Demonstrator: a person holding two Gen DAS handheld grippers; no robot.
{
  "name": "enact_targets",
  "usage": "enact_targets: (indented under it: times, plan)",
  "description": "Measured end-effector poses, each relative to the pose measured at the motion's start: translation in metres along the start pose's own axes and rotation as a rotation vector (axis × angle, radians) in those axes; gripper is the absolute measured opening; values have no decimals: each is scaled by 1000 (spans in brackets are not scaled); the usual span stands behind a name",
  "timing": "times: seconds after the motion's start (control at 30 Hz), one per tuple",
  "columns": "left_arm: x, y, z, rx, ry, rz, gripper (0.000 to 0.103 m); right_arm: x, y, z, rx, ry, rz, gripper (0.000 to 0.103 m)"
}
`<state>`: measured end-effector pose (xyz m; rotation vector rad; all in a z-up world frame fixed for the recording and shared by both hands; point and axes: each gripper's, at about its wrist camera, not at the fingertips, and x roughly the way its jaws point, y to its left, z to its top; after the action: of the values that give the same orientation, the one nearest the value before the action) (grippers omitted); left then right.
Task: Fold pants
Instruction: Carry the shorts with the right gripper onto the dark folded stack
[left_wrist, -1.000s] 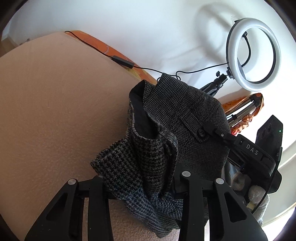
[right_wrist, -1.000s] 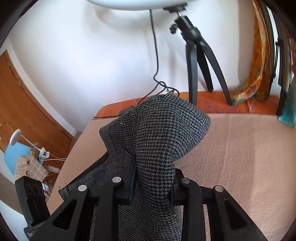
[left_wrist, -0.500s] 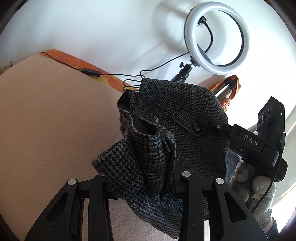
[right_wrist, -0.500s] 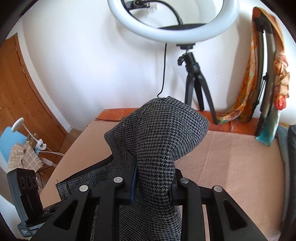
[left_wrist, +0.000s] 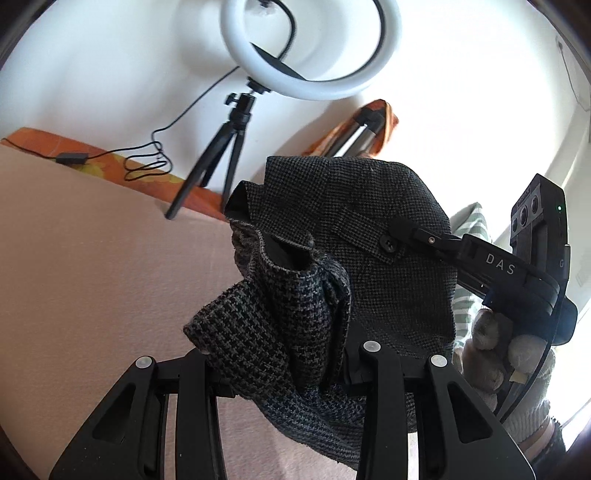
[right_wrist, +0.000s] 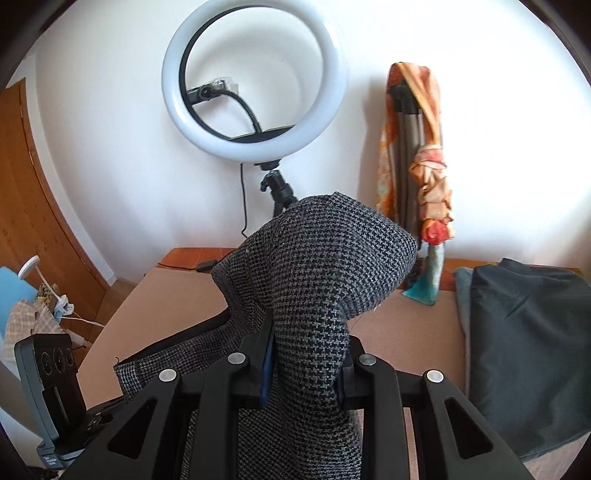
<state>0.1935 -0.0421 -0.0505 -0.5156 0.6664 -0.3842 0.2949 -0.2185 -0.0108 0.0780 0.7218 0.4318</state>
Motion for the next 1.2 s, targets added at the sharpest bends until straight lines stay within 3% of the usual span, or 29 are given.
enact_targets:
  times: [0.23, 0.73, 0.97, 1.2]
  plan:
    - [34, -51, -6, 73, 25, -74, 35, -38, -55, 8, 22, -31, -68, 24]
    - [102, -143, -8, 201, 44, -140, 35, -80, -147, 32, -2, -59, -179, 24]
    - [143, -169, -11, 216, 49, -150, 35, -76, -192, 45, -33, -50, -195, 24]
    - [194, -176, -25, 194, 82, -128, 35, -41, -239, 51, -70, 8, -176, 24]
